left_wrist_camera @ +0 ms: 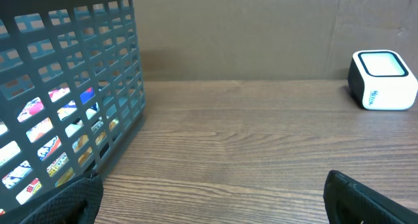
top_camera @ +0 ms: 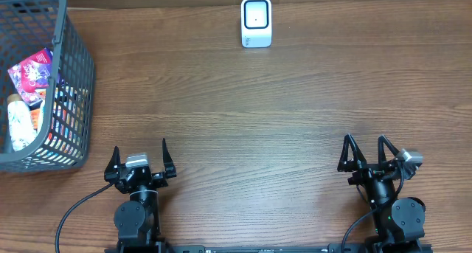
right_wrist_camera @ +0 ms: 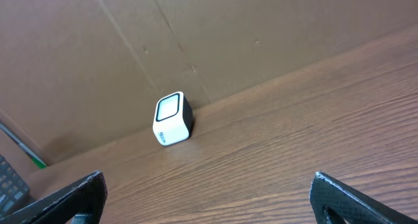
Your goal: Scan the item barcode
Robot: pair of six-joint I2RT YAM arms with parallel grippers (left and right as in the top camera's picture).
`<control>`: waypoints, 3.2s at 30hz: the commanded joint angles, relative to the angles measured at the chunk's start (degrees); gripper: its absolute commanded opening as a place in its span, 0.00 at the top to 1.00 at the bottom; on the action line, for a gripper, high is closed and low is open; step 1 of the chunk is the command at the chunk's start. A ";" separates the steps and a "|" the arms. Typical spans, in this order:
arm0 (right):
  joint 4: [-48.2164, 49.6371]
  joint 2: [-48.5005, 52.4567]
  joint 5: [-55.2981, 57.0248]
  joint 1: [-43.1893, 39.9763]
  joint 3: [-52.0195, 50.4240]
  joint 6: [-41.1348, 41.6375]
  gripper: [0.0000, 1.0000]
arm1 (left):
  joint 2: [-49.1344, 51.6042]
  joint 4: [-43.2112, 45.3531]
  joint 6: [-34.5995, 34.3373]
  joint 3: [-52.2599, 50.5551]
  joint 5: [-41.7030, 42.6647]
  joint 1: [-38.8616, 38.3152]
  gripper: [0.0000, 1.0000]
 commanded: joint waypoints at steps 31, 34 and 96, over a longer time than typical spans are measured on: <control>0.22 -0.37 1.01 0.22 -0.46 -0.17 0.00 | -0.61 -0.02 -0.57 -0.13 0.46 -0.42 0.00; 0.22 -0.37 1.01 0.22 -0.46 -0.17 0.00 | -0.61 -0.02 -0.57 -0.13 0.46 -0.42 0.00; -0.07 -0.35 -1.79 0.22 -0.46 -0.20 0.00 | 60.17 -46.45 -7.23 85.31 11.52 6.75 0.00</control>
